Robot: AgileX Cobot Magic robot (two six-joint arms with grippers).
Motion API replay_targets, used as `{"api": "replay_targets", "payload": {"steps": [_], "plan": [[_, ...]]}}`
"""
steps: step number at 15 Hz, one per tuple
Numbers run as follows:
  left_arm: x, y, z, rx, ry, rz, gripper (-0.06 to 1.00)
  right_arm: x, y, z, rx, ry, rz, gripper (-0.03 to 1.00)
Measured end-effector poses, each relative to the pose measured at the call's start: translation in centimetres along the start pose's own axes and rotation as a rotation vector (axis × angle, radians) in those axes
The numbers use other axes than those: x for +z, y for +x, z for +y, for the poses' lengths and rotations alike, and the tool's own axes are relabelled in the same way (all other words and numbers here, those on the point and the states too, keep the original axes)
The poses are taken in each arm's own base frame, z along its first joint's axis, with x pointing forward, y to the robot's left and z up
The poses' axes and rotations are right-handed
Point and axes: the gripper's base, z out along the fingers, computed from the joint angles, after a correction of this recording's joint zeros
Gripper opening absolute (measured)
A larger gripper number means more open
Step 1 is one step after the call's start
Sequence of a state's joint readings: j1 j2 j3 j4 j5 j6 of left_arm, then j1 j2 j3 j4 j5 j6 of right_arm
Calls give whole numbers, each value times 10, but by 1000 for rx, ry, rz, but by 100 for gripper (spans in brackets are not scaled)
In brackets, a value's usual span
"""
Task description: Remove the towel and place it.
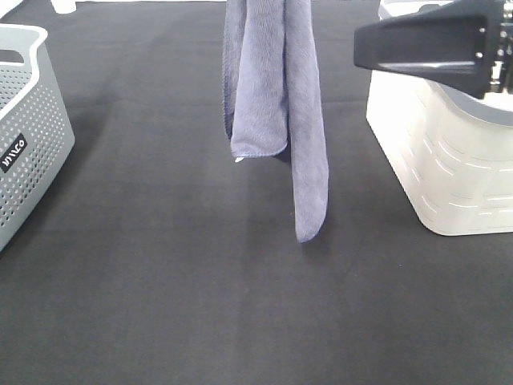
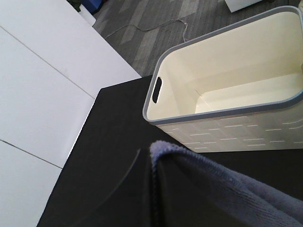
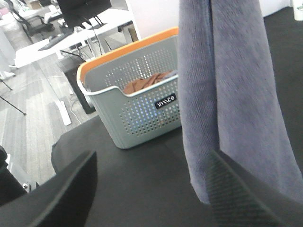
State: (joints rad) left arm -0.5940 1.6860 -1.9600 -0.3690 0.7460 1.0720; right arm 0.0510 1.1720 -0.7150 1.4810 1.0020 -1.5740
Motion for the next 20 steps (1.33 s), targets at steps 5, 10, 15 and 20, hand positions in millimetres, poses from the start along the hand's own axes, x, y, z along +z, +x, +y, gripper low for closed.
{"api": "replay_targets", "payload": {"steps": [5,10,15,20], "plan": [[8,0,-5,14,21,-6,0,44,10,14,-81,-14,77,62],[10,1,-5,15,23,-4,0,80,23,-6,-80,100,158,62],[10,2,-7,17,42,7,0,93,29,-25,-61,161,205,62],[10,4,-7,41,42,29,0,91,38,-23,-63,138,313,62]]}}
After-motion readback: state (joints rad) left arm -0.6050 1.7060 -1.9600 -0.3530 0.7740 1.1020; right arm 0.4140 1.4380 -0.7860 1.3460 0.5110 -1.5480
